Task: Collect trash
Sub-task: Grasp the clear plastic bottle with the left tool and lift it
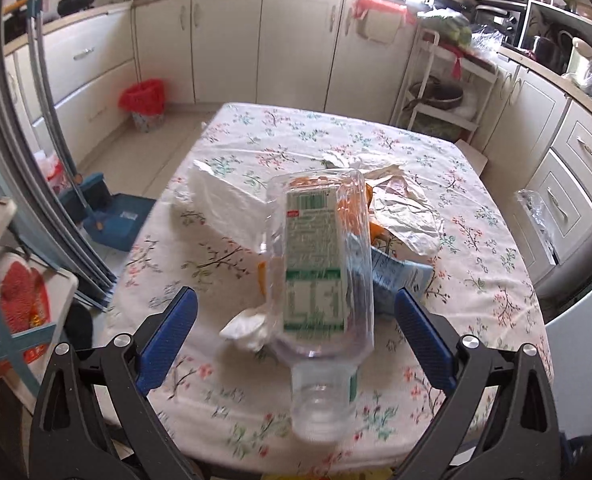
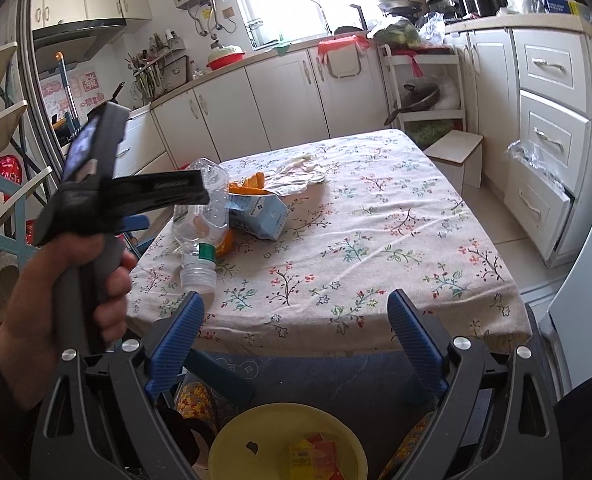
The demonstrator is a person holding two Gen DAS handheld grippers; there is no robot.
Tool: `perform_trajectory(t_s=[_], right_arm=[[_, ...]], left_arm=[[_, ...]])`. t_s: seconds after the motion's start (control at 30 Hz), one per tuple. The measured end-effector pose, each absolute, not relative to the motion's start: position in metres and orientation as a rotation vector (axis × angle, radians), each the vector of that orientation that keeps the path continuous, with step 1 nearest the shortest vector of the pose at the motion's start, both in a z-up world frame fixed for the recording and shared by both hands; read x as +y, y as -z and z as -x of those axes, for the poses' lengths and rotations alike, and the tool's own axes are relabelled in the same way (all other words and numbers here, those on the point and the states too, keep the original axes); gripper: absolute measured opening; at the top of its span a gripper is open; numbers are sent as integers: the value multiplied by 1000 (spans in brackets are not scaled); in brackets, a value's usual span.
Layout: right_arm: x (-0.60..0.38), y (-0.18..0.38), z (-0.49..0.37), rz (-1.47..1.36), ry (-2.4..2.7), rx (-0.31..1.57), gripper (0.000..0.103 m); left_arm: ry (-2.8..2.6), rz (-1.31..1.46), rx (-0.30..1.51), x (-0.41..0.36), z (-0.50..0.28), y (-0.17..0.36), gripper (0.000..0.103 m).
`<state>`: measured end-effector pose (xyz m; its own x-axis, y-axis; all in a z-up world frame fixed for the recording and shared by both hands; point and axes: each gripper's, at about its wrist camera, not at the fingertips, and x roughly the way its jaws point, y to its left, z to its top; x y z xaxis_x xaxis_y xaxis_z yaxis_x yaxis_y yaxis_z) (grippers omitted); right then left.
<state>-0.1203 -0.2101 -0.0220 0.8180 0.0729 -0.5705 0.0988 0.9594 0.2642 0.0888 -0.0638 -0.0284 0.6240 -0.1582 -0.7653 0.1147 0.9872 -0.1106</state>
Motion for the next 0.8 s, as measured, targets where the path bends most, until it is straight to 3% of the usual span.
perform_trajectory(t_s=[0.03, 0.1, 0.17, 0.47, 0.8], right_arm=[[-211, 23, 120, -296, 13, 619, 89], [-213, 24, 119, -309, 9, 626, 89], [-215, 25, 118, -319, 5, 631, 89], [-218, 26, 119, -336, 6, 641, 89], [-205, 30, 113, -286, 1, 667, 89]], left_arm=[[160, 52, 893, -66, -93, 30, 87], [178, 59, 929, -69, -101, 36, 67], [212, 95, 964, -69, -109, 43, 55], [250, 156, 909, -58, -99, 27, 52], [241, 242, 812, 8, -70, -17, 53]])
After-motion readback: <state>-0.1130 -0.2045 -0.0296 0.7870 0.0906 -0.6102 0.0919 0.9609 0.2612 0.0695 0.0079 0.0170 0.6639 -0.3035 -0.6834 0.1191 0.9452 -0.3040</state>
